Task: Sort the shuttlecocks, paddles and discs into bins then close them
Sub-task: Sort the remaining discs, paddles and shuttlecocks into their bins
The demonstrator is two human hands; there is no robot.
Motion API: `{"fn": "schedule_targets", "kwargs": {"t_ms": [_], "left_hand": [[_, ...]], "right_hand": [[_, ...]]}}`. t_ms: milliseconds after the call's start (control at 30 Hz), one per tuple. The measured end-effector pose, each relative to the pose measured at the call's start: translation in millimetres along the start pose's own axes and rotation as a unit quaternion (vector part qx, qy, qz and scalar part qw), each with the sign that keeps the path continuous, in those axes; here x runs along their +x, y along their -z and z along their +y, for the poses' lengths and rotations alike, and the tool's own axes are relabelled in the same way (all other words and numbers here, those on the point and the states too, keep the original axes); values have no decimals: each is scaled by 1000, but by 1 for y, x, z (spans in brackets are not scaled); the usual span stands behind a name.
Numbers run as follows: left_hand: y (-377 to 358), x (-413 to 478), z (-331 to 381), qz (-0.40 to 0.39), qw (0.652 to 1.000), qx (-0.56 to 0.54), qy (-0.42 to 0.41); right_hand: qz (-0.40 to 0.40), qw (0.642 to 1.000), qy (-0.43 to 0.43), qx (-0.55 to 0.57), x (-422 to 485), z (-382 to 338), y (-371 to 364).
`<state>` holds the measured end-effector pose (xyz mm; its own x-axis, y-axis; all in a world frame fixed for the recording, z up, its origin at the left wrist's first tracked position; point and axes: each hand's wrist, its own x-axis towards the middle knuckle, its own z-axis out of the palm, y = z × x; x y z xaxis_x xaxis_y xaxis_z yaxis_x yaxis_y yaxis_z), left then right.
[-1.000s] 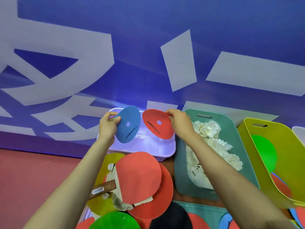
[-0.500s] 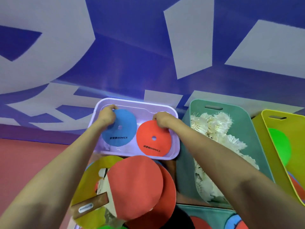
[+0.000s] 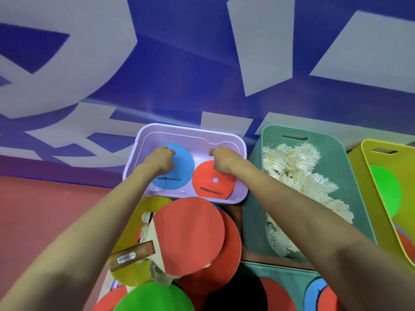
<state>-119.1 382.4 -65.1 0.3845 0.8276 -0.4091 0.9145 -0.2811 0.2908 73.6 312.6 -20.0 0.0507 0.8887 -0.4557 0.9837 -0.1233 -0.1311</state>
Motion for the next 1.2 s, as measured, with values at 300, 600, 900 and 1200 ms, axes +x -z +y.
{"fn": "schedule_targets", "kwargs": {"t_ms": [300, 600, 900, 1200], "left_hand": [[-8, -133, 23, 166, 972, -159, -41], [-59, -204, 8, 172, 970, -169, -25], [-56, -206, 18, 176, 942, -285, -8], [-59, -223, 27, 94, 776, -620, 61]], "right_hand": [[41, 994, 85, 58, -105, -22, -2], [62, 994, 58, 75, -168, -37, -64], [126, 964, -11, 234, -179, -41, -99], [209, 912, -4, 353, -193, -30, -106]]}}
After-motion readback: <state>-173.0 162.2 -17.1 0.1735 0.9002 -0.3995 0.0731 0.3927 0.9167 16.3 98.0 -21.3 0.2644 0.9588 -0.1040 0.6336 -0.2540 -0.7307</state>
